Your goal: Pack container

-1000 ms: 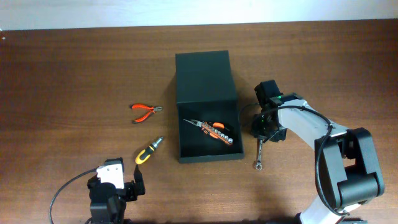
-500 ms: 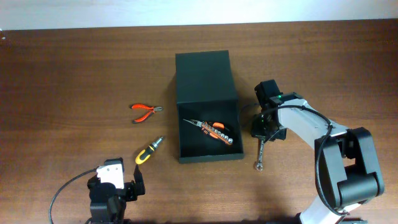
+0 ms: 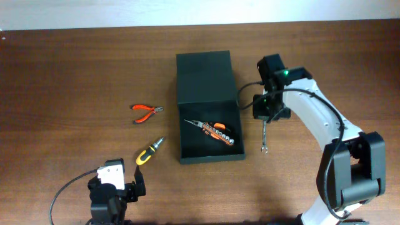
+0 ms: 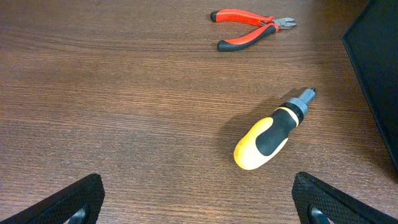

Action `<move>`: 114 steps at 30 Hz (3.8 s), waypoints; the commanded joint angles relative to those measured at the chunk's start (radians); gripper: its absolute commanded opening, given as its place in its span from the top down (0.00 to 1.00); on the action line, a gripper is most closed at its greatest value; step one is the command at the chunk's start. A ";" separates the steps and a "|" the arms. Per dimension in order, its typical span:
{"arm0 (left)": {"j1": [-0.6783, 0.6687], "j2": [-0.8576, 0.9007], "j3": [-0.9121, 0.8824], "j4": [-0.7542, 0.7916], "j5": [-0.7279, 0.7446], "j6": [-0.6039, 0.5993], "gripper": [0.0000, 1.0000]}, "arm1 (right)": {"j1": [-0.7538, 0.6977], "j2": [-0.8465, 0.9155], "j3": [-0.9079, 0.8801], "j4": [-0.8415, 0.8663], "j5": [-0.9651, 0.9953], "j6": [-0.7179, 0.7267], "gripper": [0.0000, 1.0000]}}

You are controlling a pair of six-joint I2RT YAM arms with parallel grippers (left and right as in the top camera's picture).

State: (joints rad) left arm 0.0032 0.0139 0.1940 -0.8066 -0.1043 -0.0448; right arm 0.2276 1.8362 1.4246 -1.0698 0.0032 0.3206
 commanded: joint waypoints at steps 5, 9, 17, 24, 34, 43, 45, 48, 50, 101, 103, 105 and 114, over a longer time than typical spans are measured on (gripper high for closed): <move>0.006 -0.009 -0.005 0.000 0.007 0.016 0.01 | 0.045 -0.020 0.213 -0.087 -0.047 -0.236 0.96; 0.006 -0.009 -0.005 0.000 0.007 0.016 0.01 | 0.121 -0.020 0.266 -0.075 -0.124 -0.364 0.96; 0.006 -0.009 -0.005 0.000 0.007 0.016 0.01 | 0.322 -0.008 0.266 0.004 -0.119 -0.555 0.96; 0.006 -0.009 -0.005 0.000 0.007 0.016 0.01 | 0.419 0.059 0.263 0.037 -0.035 -0.605 0.95; 0.006 -0.009 -0.005 0.000 0.007 0.016 0.01 | 0.423 0.233 0.262 0.029 -0.053 -0.606 0.95; 0.006 -0.009 -0.005 0.000 0.007 0.016 0.01 | 0.427 0.280 0.262 0.027 -0.086 -0.624 0.91; 0.006 -0.009 -0.005 0.000 0.007 0.016 0.01 | 0.427 0.283 0.262 0.024 -0.086 -0.624 0.80; 0.006 -0.009 -0.005 0.000 0.007 0.016 0.01 | 0.427 0.283 0.262 0.019 -0.085 -0.624 0.63; 0.006 -0.009 -0.005 0.000 0.007 0.016 0.01 | 0.427 0.283 0.262 0.014 -0.085 -0.623 0.54; 0.006 -0.009 -0.005 0.000 0.007 0.016 0.01 | 0.034 -1.384 -0.601 0.080 -0.082 -0.275 0.01; 0.006 -0.009 -0.005 0.000 0.007 0.016 0.01 | 0.034 -1.384 -0.601 0.079 -0.082 -0.274 0.01; 0.006 -0.009 -0.005 0.000 0.007 0.016 0.01 | 0.034 -1.384 -0.601 0.080 -0.082 -0.275 0.01; 0.006 -0.009 -0.005 0.000 0.007 0.016 0.01 | 0.034 -1.384 -0.601 0.079 -0.082 -0.275 0.01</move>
State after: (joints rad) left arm 0.0032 0.0135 0.1936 -0.8066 -0.1040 -0.0448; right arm 0.2687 0.4606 0.8299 -0.9947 -0.0727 0.0311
